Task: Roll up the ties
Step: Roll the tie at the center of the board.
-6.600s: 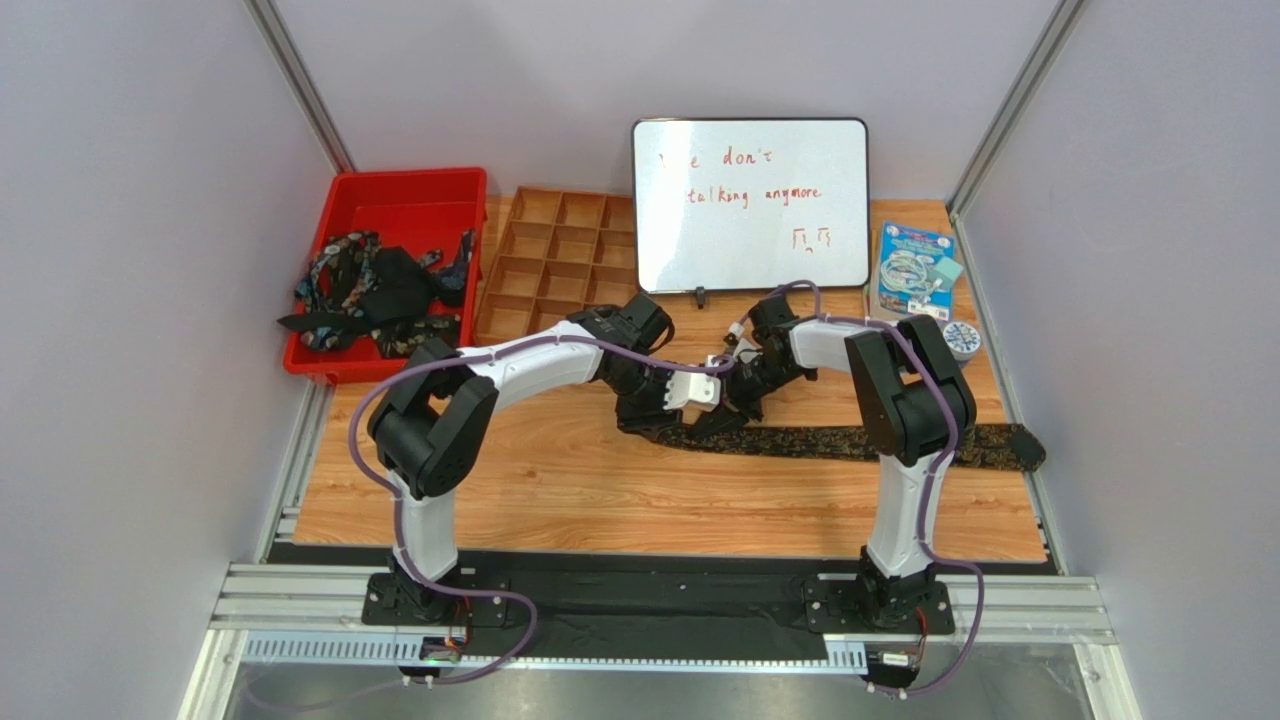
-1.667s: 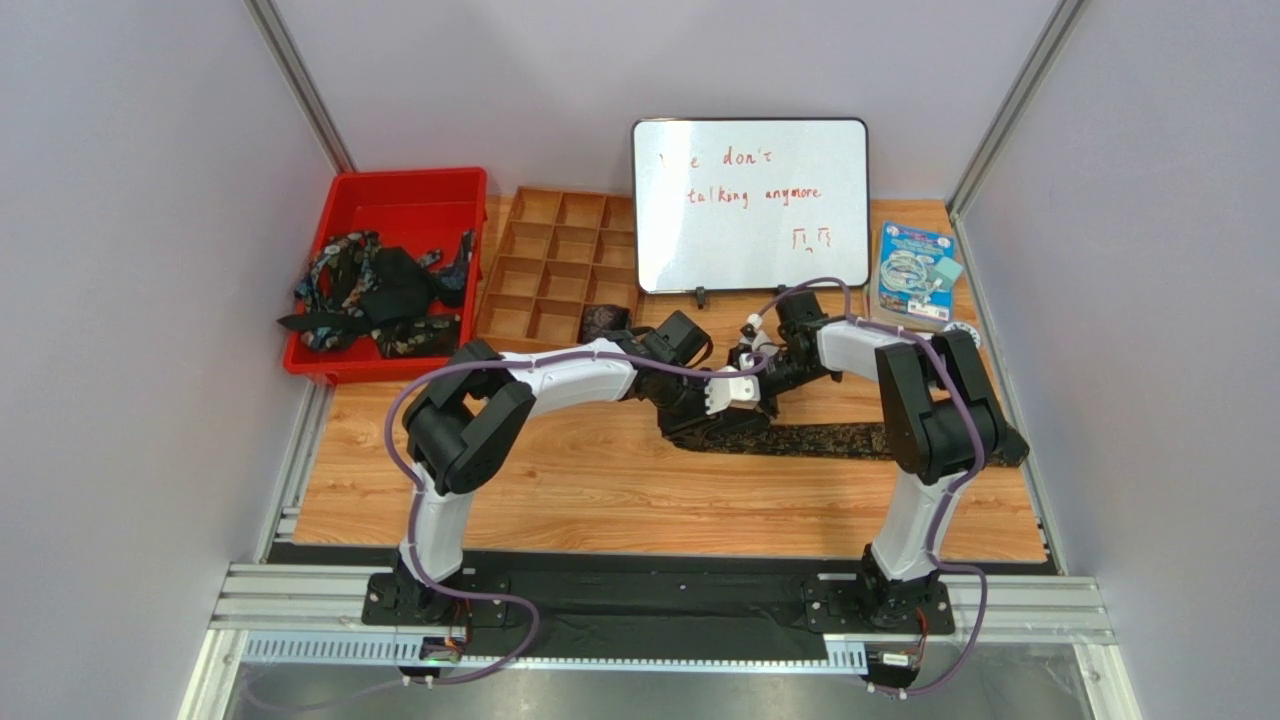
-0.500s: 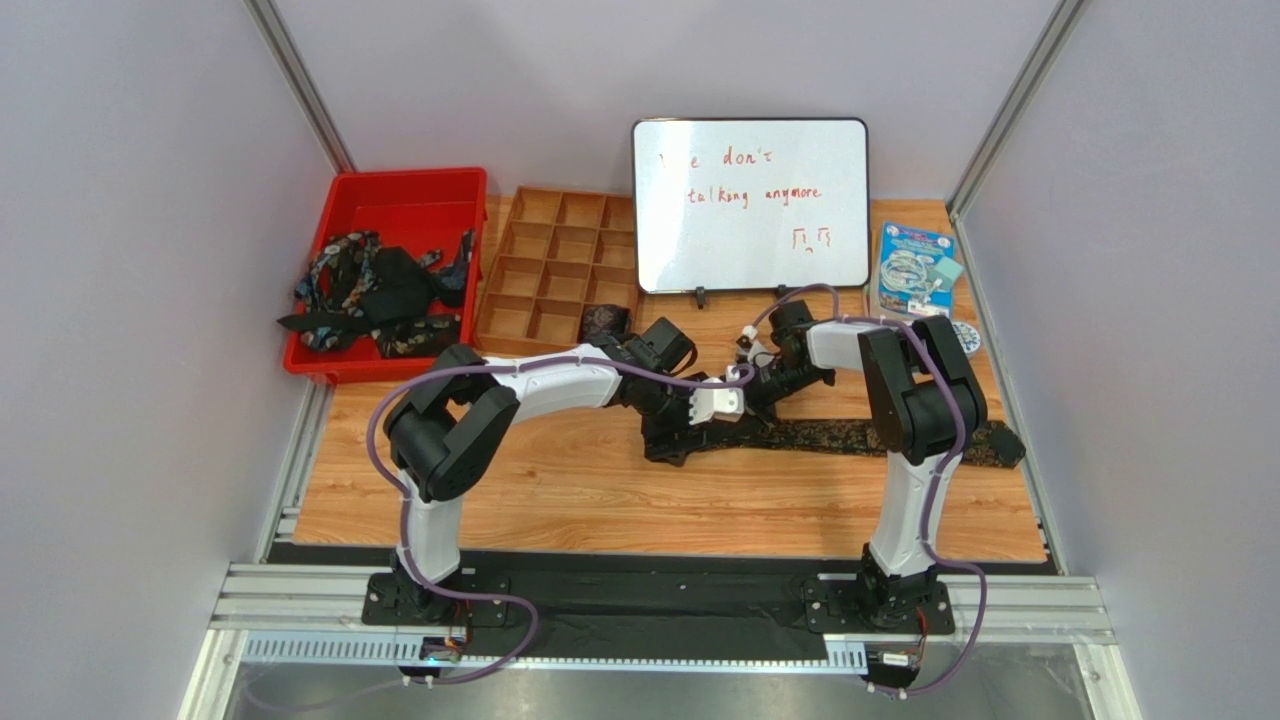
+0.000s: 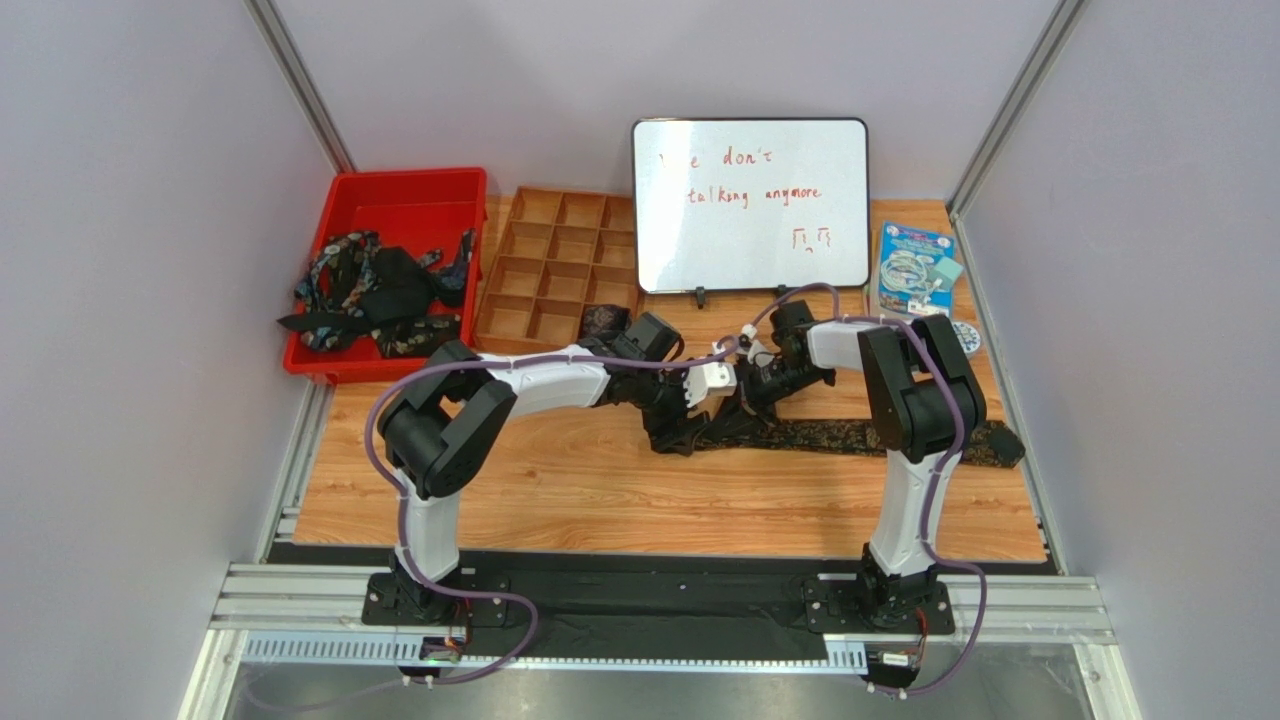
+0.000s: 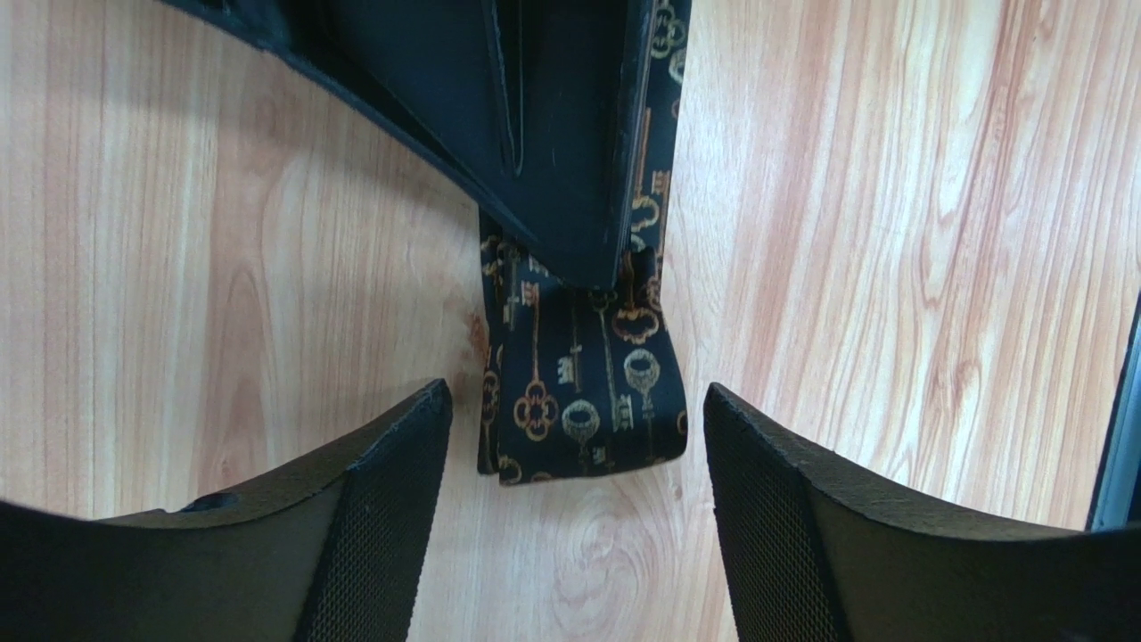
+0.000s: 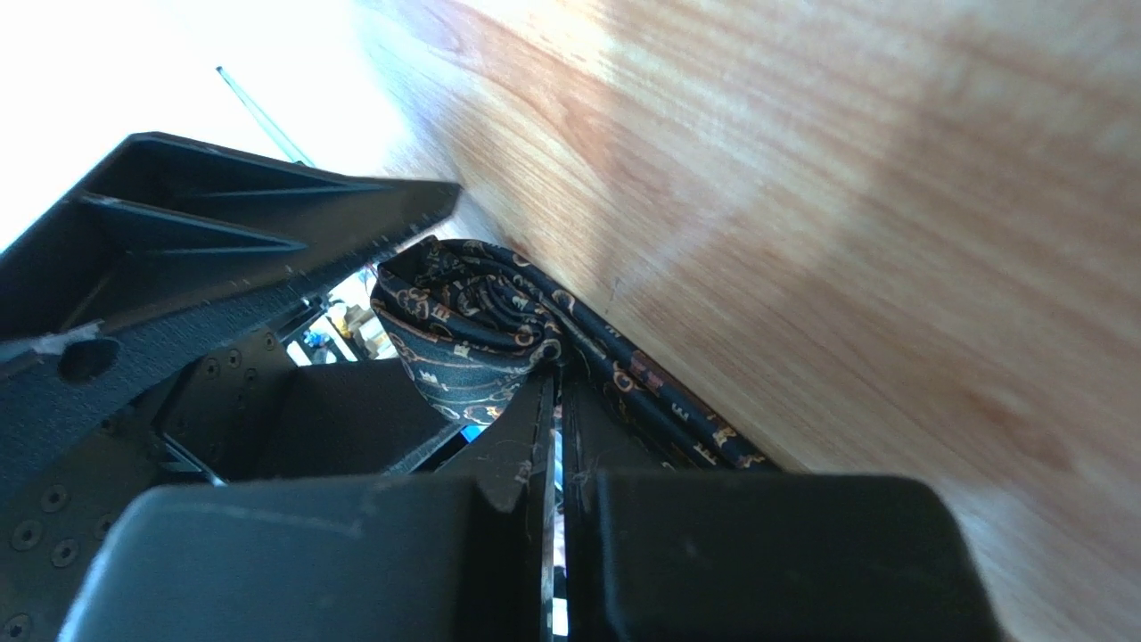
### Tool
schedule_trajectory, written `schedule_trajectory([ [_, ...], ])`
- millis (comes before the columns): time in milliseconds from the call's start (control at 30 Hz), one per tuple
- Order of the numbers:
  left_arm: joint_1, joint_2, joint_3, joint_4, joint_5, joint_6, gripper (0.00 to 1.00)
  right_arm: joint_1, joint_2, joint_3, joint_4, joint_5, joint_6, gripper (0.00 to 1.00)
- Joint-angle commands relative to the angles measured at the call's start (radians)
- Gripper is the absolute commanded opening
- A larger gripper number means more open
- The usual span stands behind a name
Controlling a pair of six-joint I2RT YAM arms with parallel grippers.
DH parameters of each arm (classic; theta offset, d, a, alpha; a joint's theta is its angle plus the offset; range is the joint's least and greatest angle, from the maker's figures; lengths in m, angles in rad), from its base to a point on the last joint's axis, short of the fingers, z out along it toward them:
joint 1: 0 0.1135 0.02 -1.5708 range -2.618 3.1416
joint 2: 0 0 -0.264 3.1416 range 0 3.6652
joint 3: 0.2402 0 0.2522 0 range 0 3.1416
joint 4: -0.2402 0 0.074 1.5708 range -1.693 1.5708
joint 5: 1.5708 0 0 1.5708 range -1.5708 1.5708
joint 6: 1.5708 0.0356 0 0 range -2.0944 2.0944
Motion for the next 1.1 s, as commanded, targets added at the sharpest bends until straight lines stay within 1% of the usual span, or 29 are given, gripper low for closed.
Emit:
schedule_trajectory([
  [0,-0.003,-0.025,-0.037,0.13,0.075,-0.065,0.73,-0.003,0.077,-0.035,0.063,0.125,0.001,0.0],
  [33,-0.005,-0.022,-0.037,0.136,0.083,-0.065,0.69,-0.003,0.082,-0.036,0.066,0.115,0.012,0.0],
  [100,-0.006,-0.013,-0.031,0.144,0.077,-0.064,0.64,0.001,0.09,-0.042,0.089,0.101,0.024,0.0],
  [133,-0.008,-0.011,-0.023,0.139,0.065,-0.051,0.6,0.003,0.088,-0.05,0.099,0.078,0.037,0.0],
  [200,-0.012,-0.014,-0.017,0.127,0.052,-0.033,0.55,0.015,0.074,-0.059,0.128,0.065,0.056,0.0],
  [233,-0.014,-0.017,-0.014,0.118,0.037,-0.019,0.5,0.018,0.067,-0.073,0.144,0.056,0.067,0.0],
  [300,-0.017,-0.032,-0.014,0.096,0.018,0.019,0.46,0.032,0.056,-0.081,0.179,0.047,0.099,0.0],
  [333,-0.02,-0.036,-0.011,0.084,0.002,0.033,0.42,0.038,0.056,-0.085,0.188,0.039,0.113,0.0],
  [433,-0.034,-0.048,0.003,0.029,-0.055,0.094,0.38,0.063,0.05,-0.09,0.214,0.007,0.144,0.0],
  [500,-0.037,-0.048,0.015,-0.039,-0.066,0.143,0.36,0.077,0.035,-0.093,0.231,-0.005,0.17,0.0],
  [533,-0.037,-0.046,0.032,-0.066,-0.077,0.166,0.33,0.083,0.018,-0.092,0.231,-0.019,0.173,0.0],
  [567,-0.037,-0.043,0.04,-0.129,-0.081,0.188,0.32,0.084,0.009,-0.087,0.221,-0.024,0.166,0.0],
  [600,-0.035,-0.036,0.047,-0.16,-0.087,0.235,0.31,0.081,-0.004,-0.078,0.186,-0.027,0.14,0.03],
  [700,-0.037,-0.023,0.064,-0.253,-0.115,0.288,0.28,0.037,-0.06,-0.064,0.1,-0.047,0.094,0.13],
  [733,-0.037,-0.023,0.072,-0.266,-0.103,0.295,0.27,0.016,-0.079,-0.056,0.075,-0.069,0.054,0.16],
  [767,-0.038,-0.019,0.084,-0.289,-0.098,0.298,0.27,0.005,-0.087,-0.05,0.031,-0.08,0.037,0.21],
  [833,-0.039,0.016,0.135,-0.321,-0.098,0.291,0.27,-0.006,-0.099,-0.035,0.009,-0.115,0.005,0.25],
  [867,-0.04,0.03,0.15,-0.345,-0.104,0.289,0.27,-0.006,-0.105,-0.033,-0.002,-0.125,-0.003,0.3],
  [967,-0.039,0.066,0.183,-0.367,-0.123,0.288,0.27,0.001,-0.1,-0.027,-0.002,-0.142,0.0,0.33],
  [1067,-0.04,0.078,0.193,-0.381,-0.124,0.286,0.27,0.018,-0.104,-0.035,0.052,-0.142,0.039,0.33],
])
